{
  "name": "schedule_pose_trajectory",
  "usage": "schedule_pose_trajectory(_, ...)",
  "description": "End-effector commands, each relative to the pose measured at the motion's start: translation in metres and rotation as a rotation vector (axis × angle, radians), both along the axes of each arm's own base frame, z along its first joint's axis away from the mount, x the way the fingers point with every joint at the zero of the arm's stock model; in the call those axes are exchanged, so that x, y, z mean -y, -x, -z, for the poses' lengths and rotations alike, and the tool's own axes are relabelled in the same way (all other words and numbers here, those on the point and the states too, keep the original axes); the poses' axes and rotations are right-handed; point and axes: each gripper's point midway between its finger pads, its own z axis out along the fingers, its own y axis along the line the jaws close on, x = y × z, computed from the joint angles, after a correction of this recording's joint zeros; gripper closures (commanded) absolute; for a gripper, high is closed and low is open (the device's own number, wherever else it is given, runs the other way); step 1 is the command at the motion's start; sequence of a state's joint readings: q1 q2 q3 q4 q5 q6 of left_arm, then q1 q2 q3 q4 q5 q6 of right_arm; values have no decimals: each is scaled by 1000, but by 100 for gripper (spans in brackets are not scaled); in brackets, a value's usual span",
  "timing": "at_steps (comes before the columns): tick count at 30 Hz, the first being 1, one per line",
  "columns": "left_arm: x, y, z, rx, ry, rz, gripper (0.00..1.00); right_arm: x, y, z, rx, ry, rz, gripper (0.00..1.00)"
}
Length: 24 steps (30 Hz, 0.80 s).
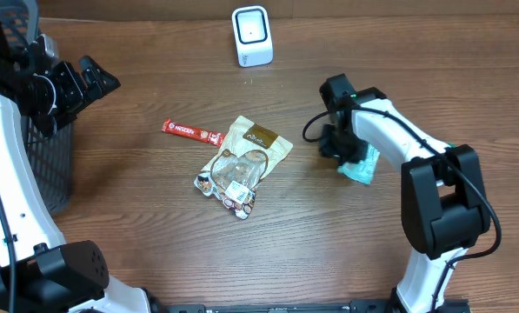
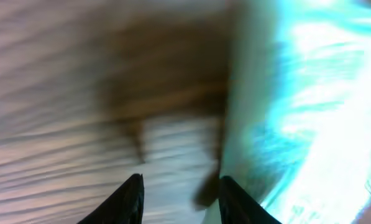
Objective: Scan the item barcode
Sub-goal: 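Carry the wipes packet back right and release it on the table, then move the right gripper to the clear snack bag and grasp it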
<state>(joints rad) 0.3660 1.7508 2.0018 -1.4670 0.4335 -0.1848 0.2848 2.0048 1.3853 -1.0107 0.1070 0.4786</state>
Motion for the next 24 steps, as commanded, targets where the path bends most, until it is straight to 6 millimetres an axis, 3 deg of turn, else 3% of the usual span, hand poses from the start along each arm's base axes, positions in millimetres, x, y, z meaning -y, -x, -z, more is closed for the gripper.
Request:
schedule_pose_trajectory(1,2,-1,1,-3,4,1,0,31,1,0,-8,81,68,60)
schedule_pose_trajectory(5,2,-1,1,-4,4,1,0,41,4,-1,-30,76,94,60)
schedule_pose_trajectory(7,2,-1,1,-3,4,1,0,34,8,-2,-48,29,97,60)
schedule_pose_trajectory(11,2,-1,1,-3,4,1,0,5,11,-15,-55,-139,66,57)
schedule_pose_trajectory(19,2,-1,1,-3,4,1,0,-57,15,-65,-15,-496,3,52)
schedule_pose_trajectory(24,2,-1,1,-3,4,1,0,-79,23,-71,-33,-562,-48,53)
